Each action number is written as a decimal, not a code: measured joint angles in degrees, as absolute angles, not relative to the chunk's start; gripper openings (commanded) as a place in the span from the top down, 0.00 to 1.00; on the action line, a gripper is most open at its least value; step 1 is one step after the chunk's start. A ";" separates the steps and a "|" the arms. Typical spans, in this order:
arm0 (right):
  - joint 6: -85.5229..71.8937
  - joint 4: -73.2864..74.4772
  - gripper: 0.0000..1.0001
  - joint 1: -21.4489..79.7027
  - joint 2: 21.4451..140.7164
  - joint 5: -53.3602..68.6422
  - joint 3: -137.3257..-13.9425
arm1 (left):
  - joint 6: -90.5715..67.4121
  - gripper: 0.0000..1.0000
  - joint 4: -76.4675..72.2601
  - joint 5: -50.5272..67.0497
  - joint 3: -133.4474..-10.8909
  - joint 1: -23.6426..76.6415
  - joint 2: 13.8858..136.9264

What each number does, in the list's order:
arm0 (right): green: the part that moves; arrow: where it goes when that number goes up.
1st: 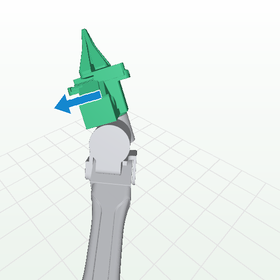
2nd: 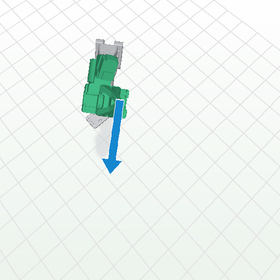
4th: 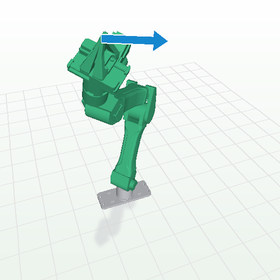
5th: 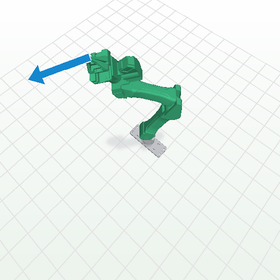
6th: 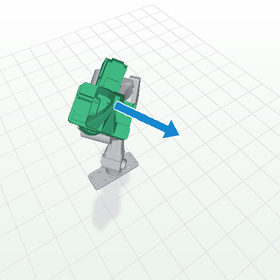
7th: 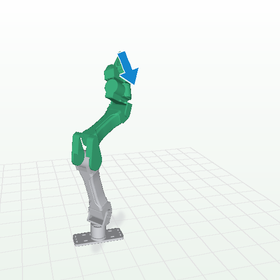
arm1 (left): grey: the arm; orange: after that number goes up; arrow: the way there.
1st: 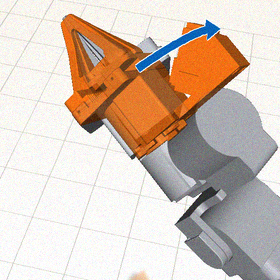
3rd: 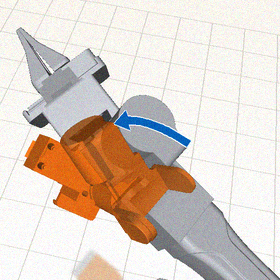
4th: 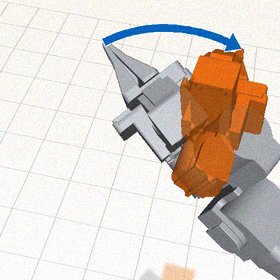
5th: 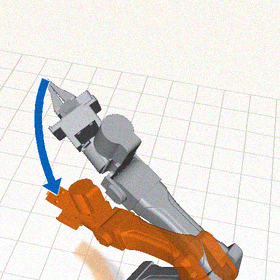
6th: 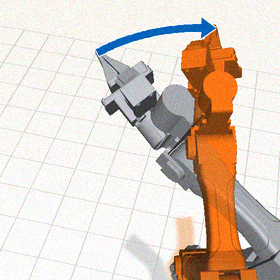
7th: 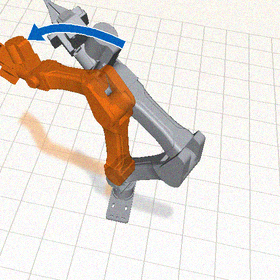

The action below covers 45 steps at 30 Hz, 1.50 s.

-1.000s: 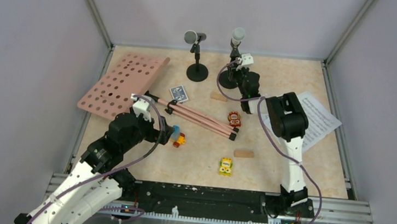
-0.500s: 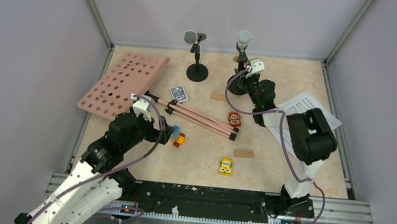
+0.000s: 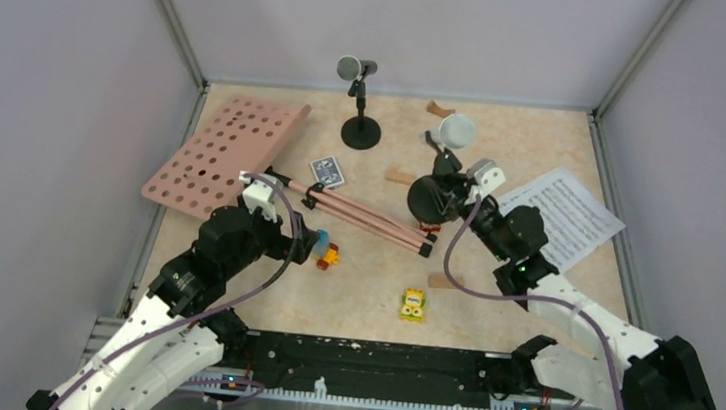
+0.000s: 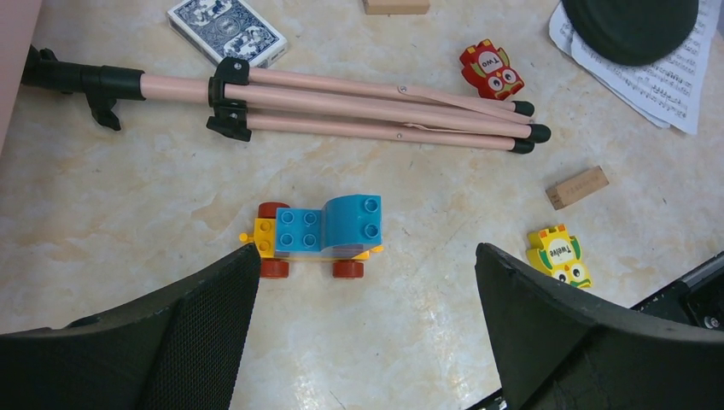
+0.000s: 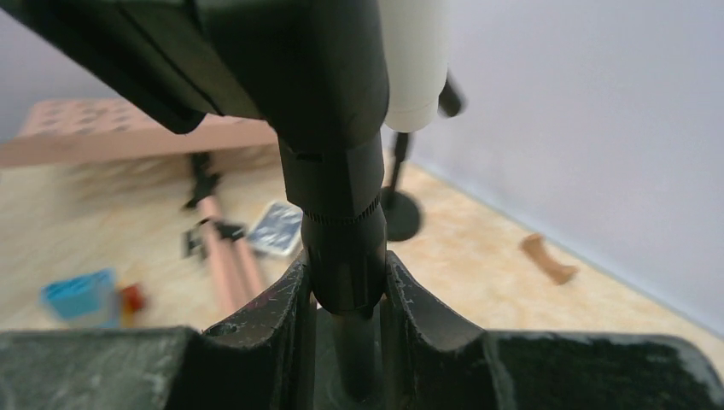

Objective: Pack up the instrument practice props

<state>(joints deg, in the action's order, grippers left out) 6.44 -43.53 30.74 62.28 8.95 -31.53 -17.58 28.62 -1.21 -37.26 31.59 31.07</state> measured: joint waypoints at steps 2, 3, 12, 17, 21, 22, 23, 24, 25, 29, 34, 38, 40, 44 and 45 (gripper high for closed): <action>5.91 -39.03 1.00 35.05 57.65 9.50 -29.10 | -17.58 0.01 28.62 -1.15 -37.26 31.59 31.03; 5.56 -37.34 1.00 37.10 55.86 9.58 -28.14 | -17.58 0.01 28.62 -1.15 -37.26 31.59 31.00; 1.83 -38.04 1.00 52.97 54.81 8.40 -23.00 | -17.61 0.01 28.49 -1.34 -36.88 31.59 27.73; -0.34 -48.27 1.00 55.94 66.02 7.40 -19.05 | -17.63 0.01 28.03 -1.48 -36.77 31.59 24.84; -1.23 -56.29 1.00 56.53 75.24 6.94 -17.39 | -17.63 0.01 27.40 -1.80 -36.34 31.59 23.49; -1.45 -58.15 1.00 56.55 77.06 6.92 -17.23 | -17.63 0.01 27.35 -1.83 -36.27 31.59 23.42; -1.72 -60.53 1.00 56.58 79.02 6.70 -17.23 | -17.63 0.01 27.29 -1.89 -36.21 31.59 23.42; -1.87 -62.78 1.00 56.58 80.79 6.66 -17.23 | -17.63 0.01 27.27 -1.91 -36.18 31.59 23.42; -2.17 -65.30 1.00 56.58 82.56 6.59 -17.23 | -17.63 0.01 27.22 -1.96 -36.18 31.59 23.46; -3.62 -74.74 1.00 56.60 89.78 6.57 -17.23 | -17.63 0.01 27.05 -1.96 -36.18 31.59 23.51; -5.02 -81.47 0.80 56.71 96.31 7.01 -16.69 | -17.61 0.01 27.00 -1.96 -36.18 31.59 23.53; -5.19 -85.43 0.48 56.80 96.95 7.05 -14.06 | -17.61 0.01 26.98 -1.93 -36.16 31.59 23.53; -5.74 -85.95 0.33 56.88 96.44 6.94 -12.86 | -17.61 0.01 26.94 -1.89 -36.03 31.59 23.53; -4.99 -83.20 0.22 56.88 91.70 7.07 -11.53 | -17.50 0.01 26.59 -0.89 -35.70 31.59 23.53; -4.75 -82.15 0.21 56.88 89.97 7.05 -11.42 | -17.32 0.01 26.30 -0.32 -35.57 31.59 23.53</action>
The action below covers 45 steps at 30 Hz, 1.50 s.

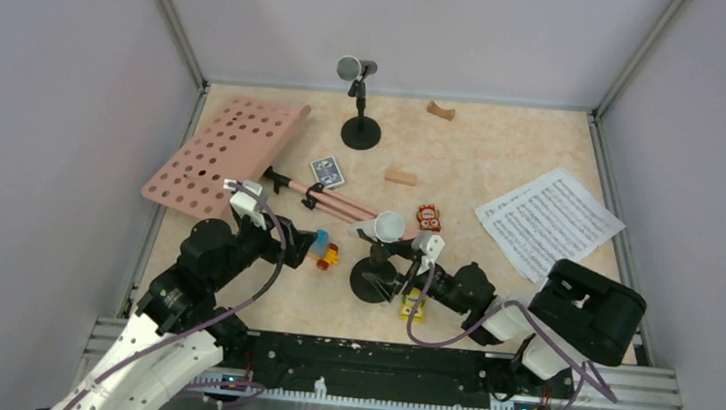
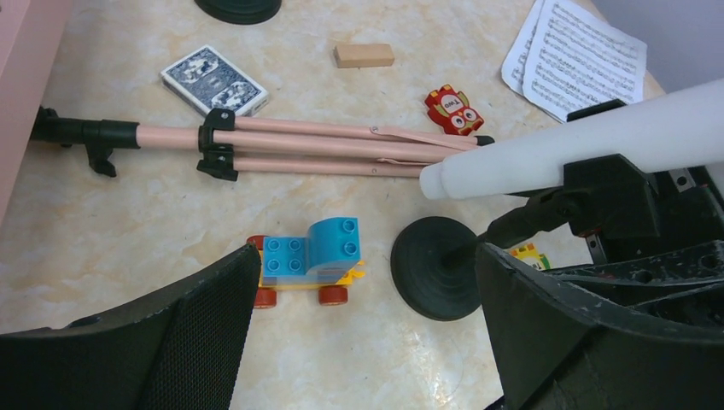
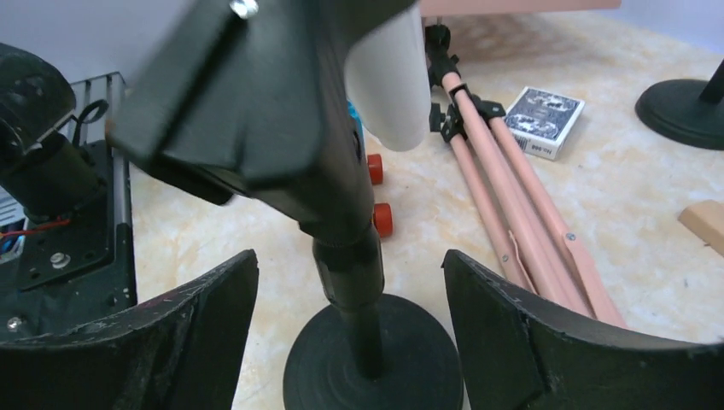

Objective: Pack up the instrument practice props

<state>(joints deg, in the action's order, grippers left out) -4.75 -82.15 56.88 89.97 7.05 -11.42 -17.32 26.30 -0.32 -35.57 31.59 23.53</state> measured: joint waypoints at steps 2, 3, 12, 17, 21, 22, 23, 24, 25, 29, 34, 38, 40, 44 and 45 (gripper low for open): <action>-4.36 -80.36 0.21 56.88 86.11 6.96 -10.72 | -16.67 0.01 25.50 1.21 -35.24 31.59 23.53; -4.21 -79.77 0.21 56.88 84.66 6.83 -10.15 | -16.21 0.01 24.82 2.42 -34.96 31.59 23.51; -3.01 -60.31 0.20 56.93 60.51 4.60 -5.23 | -10.87 0.01 15.97 11.51 -29.52 31.64 20.88; -0.43 -44.18 0.19 57.01 42.09 3.14 -5.74 | -1.85 0.01 7.73 22.35 -27.90 31.64 20.67; 2.07 -34.87 0.19 57.23 34.74 2.83 -7.90 | 6.92 0.01 0.01 32.32 -26.44 31.66 21.28; 2.70 -33.06 0.19 57.28 34.17 2.72 -8.91 | 8.88 0.01 -1.96 34.61 -26.35 31.66 22.02; 3.03 -32.25 0.19 57.34 34.15 2.59 -9.58 | 10.26 0.01 -3.73 36.40 -26.35 31.66 22.90; 3.40 -31.51 0.19 57.49 34.22 2.15 -10.31 | 11.57 0.01 -5.65 38.11 -26.35 31.66 24.10; 3.64 -31.18 0.19 57.78 34.41 1.69 -10.85 | 12.49 0.01 -7.07 39.46 -26.37 31.66 25.28; 4.75 -31.29 0.18 59.68 37.26 -0.49 -12.69 | 13.63 0.01 -12.23 43.97 -26.41 31.66 30.65; 7.05 -32.29 0.18 63.64 42.52 -4.19 -15.27 | 9.87 0.01 -20.45 44.97 -26.52 31.68 35.27; 7.90 -32.62 0.18 65.65 43.29 -6.83 -15.35 | 6.79 0.01 -25.39 44.05 -27.77 32.75 39.03; 7.90 -33.17 0.18 66.02 43.22 -8.01 -15.35 | 6.35 0.01 -26.74 43.13 -28.25 33.87 40.69; 7.68 -33.43 0.18 66.28 42.54 -9.89 -15.35 | 6.37 0.01 -27.64 40.25 -28.49 36.62 43.40; 7.62 -33.45 0.18 66.32 42.33 -10.17 -15.35 | 6.46 0.01 -27.86 39.24 -28.49 37.45 44.01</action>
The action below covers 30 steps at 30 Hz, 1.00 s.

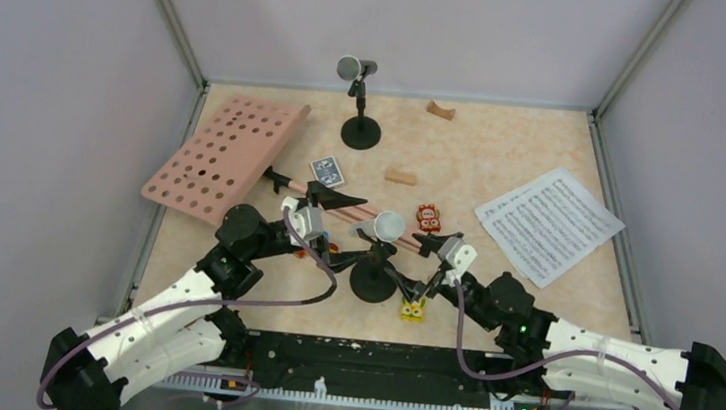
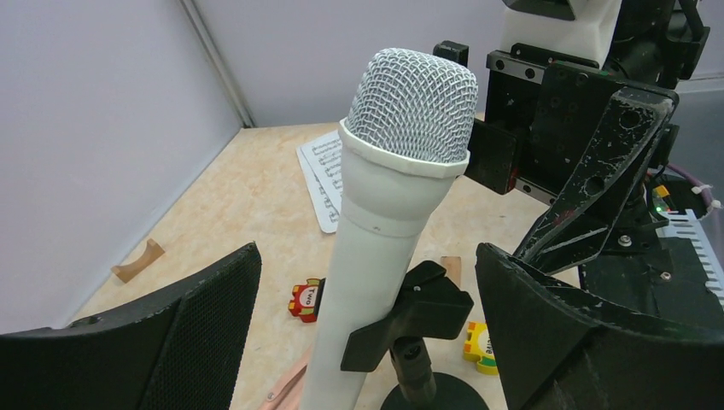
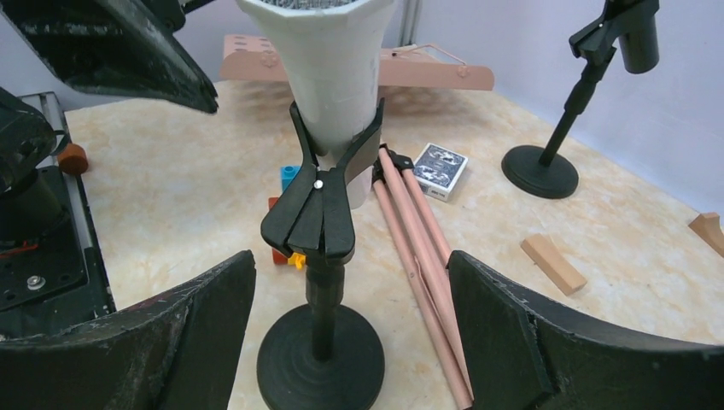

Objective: Pack up the instrument practice props

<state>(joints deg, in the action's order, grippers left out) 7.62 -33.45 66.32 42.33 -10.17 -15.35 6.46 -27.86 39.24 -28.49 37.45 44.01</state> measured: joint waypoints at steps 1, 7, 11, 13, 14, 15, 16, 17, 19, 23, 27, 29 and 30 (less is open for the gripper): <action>7.46 -33.41 0.18 66.37 42.13 -10.48 -15.35 | 6.59 0.02 -28.08 38.24 -28.51 38.30 44.60; 7.46 -32.93 0.18 66.76 41.43 -11.92 -15.33 | 7.51 0.13 -30.04 31.79 -28.51 43.99 47.40; 7.51 -32.80 0.17 67.02 40.10 -13.30 -14.87 | 8.19 0.23 -30.68 28.71 -29.61 46.50 49.67; 7.51 -32.36 0.17 67.02 39.29 -13.76 -14.55 | 8.60 0.26 -30.92 27.66 -30.26 46.85 50.76; 7.49 -32.14 0.17 67.05 39.03 -13.85 -14.52 | 8.73 0.27 -31.00 27.31 -30.44 46.89 51.09; 7.51 -31.99 0.17 67.05 38.85 -13.89 -14.52 | 9.02 0.29 -31.03 26.87 -30.59 46.89 51.40; 7.51 -31.77 0.17 67.05 38.61 -13.93 -14.50 | 9.15 0.31 -31.05 26.61 -30.68 46.89 51.57; 7.55 -31.66 0.16 67.05 38.46 -13.96 -14.50 | 9.30 0.33 -31.07 26.17 -30.83 46.89 51.75; 7.88 -31.66 0.16 67.05 38.20 -14.02 -14.48 | 9.67 0.36 -31.03 25.71 -31.07 46.92 52.07; 8.84 -31.73 0.16 67.13 37.98 -14.13 -14.48 | 10.48 0.44 -30.11 25.56 -31.33 46.98 52.16; 9.52 -32.27 0.15 67.16 38.92 -13.87 -14.50 | 11.46 0.72 -29.06 25.61 -31.70 47.00 52.27; 9.69 -32.93 0.16 67.33 40.18 -13.65 -14.52 | 12.27 0.90 -28.88 25.63 -31.97 47.00 52.31; 9.89 -33.50 0.15 67.46 41.06 -13.54 -14.52 | 12.40 0.93 -28.67 25.67 -32.08 46.94 52.31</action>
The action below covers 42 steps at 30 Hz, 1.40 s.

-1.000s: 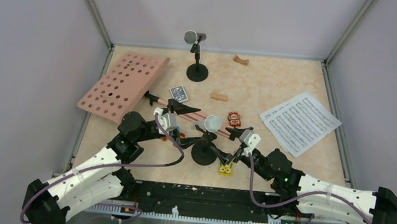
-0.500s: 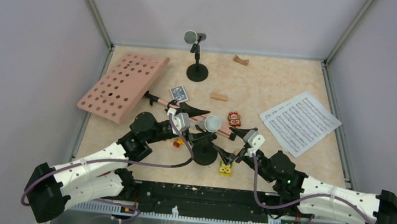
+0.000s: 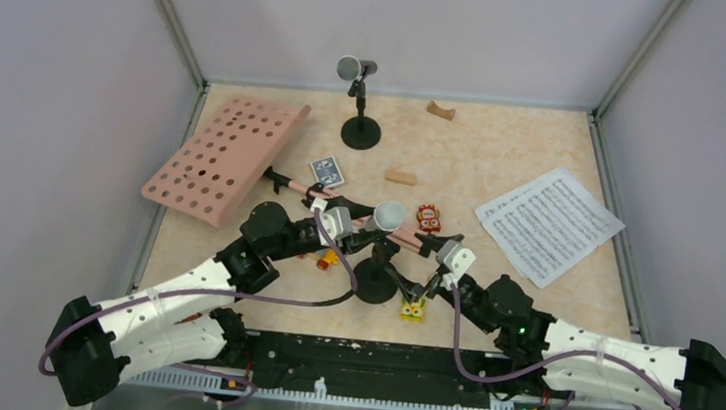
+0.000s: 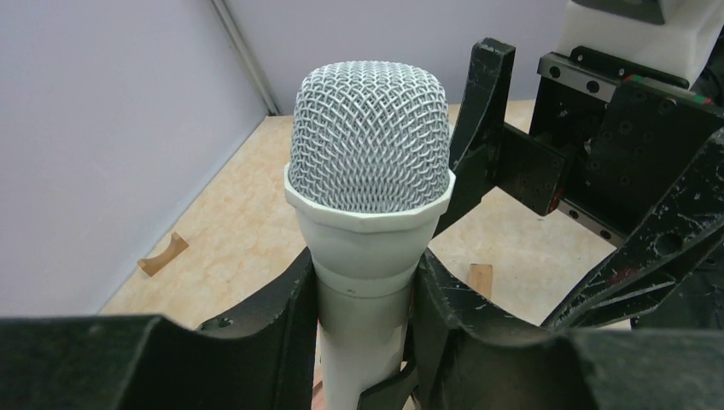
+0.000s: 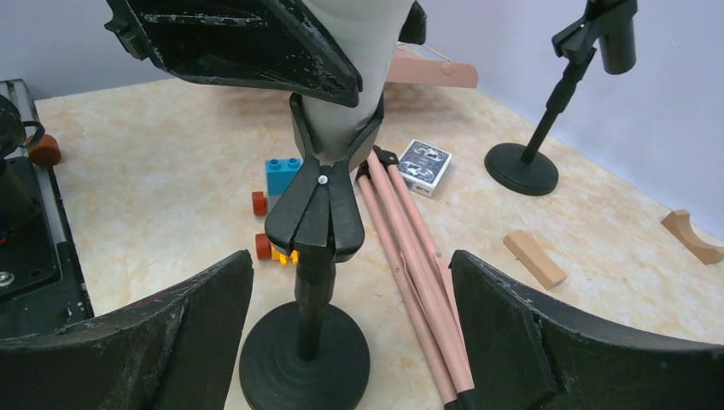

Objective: Pack up the instrument practice props

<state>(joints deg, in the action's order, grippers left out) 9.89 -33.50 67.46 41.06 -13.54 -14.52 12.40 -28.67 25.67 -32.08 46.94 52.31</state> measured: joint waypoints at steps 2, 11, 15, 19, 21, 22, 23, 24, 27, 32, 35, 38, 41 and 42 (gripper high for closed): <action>9.98 -34.54 0.15 67.75 42.65 -13.43 -14.68 | 12.62 0.94 -28.40 25.69 -32.21 46.96 52.38; 10.41 -39.44 0.14 68.27 48.40 -13.39 -16.21 | 13.67 1.00 -27.57 26.63 -32.25 46.98 51.86; 10.20 -39.46 0.14 68.27 50.83 -13.10 -18.17 | 14.17 1.00 -26.50 27.16 -32.25 46.98 51.11; 9.26 -38.96 0.19 68.27 53.39 -12.40 -20.86 | 14.55 1.00 -26.09 27.59 -32.25 46.98 50.76; 8.71 -38.63 0.23 68.29 54.02 -12.32 -21.47 | 14.57 1.00 -26.06 27.62 -32.25 46.98 50.74; 8.36 -38.09 0.24 68.29 54.33 -12.32 -21.80 | 14.57 1.00 -26.06 27.59 -32.25 46.98 50.74; 8.08 -37.52 0.25 68.31 54.70 -12.34 -22.17 | 14.55 1.00 -26.09 27.57 -32.23 46.98 50.74; 7.77 -36.64 0.25 68.31 55.05 -12.34 -22.61 | 14.55 1.00 -26.13 27.53 -32.21 47.00 50.72; 7.25 -34.02 0.25 68.38 56.12 -12.34 -24.14 | 14.52 1.00 -26.00 27.33 -32.10 47.00 50.39; 6.79 -31.62 0.29 68.42 56.36 -12.43 -24.77 | 14.52 1.00 -25.71 27.09 -31.88 47.00 49.87; 6.28 -30.74 0.31 68.42 56.34 -12.91 -24.77 | 14.52 1.00 -25.63 26.98 -31.68 47.00 49.52; 5.96 -30.06 0.38 68.45 56.34 -13.50 -24.77 | 14.52 1.00 -25.50 26.96 -31.57 47.00 49.23; 5.72 -29.74 0.70 68.47 56.34 -13.82 -24.77 | 14.52 1.00 -25.54 26.87 -31.48 47.00 49.21; 5.41 -29.58 0.88 68.53 56.34 -13.65 -24.77 | 14.61 1.00 -25.56 26.79 -31.48 47.00 49.21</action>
